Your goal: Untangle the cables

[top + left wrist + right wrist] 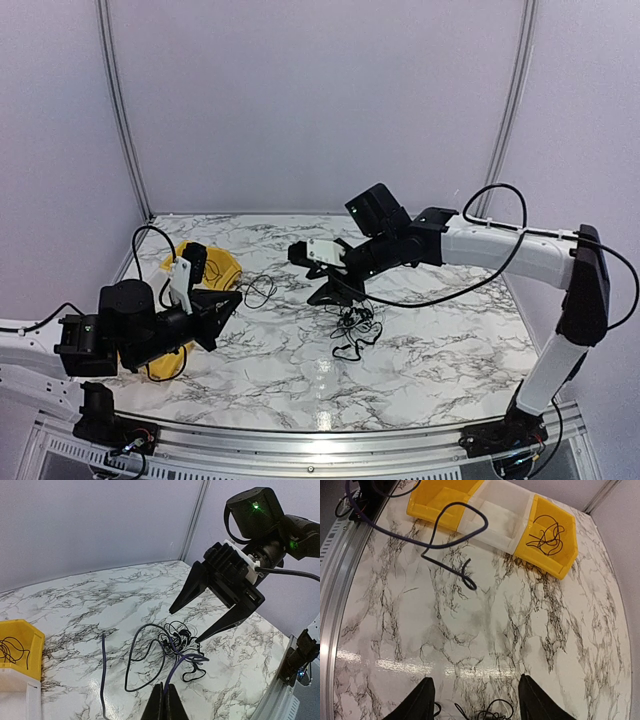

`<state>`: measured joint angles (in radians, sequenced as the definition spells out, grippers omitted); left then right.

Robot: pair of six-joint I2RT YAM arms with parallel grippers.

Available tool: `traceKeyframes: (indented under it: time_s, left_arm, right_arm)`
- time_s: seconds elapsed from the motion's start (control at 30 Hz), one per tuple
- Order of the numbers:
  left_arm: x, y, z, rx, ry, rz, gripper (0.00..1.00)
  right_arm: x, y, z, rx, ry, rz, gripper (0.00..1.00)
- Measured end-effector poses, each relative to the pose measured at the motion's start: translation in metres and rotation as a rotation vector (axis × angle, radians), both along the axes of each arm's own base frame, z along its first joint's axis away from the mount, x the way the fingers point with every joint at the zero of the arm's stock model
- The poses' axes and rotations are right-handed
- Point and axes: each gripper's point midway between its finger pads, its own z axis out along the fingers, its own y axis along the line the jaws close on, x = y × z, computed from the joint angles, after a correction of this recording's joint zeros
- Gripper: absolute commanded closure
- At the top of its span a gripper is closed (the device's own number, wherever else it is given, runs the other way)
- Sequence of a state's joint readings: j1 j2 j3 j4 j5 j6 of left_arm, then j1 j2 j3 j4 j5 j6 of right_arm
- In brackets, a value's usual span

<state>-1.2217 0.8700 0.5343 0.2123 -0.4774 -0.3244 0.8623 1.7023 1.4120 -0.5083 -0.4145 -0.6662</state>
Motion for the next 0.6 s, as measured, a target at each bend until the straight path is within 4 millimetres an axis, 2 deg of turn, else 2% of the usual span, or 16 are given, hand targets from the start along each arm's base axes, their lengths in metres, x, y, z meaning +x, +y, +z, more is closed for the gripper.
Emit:
traceKeyframes:
  time_s: [0.2,0.4,0.6]
  left_arm:
    - [-0.003,-0.004,0.008,-0.056,0.014,-0.023,1.00]
    - [-0.004,-0.005,0.016,-0.099,0.011,-0.035,1.00]
    - [-0.004,-0.007,0.020,-0.124,0.015,-0.043,1.00]
  right_arm:
    - [-0.007,0.022,0.012,0.063,0.025,0.073,0.42]
    - [-0.025,0.040,0.025,0.126,0.045,0.161,0.45]
    - [-0.045,0.054,0.016,0.126,0.081,0.222,0.59]
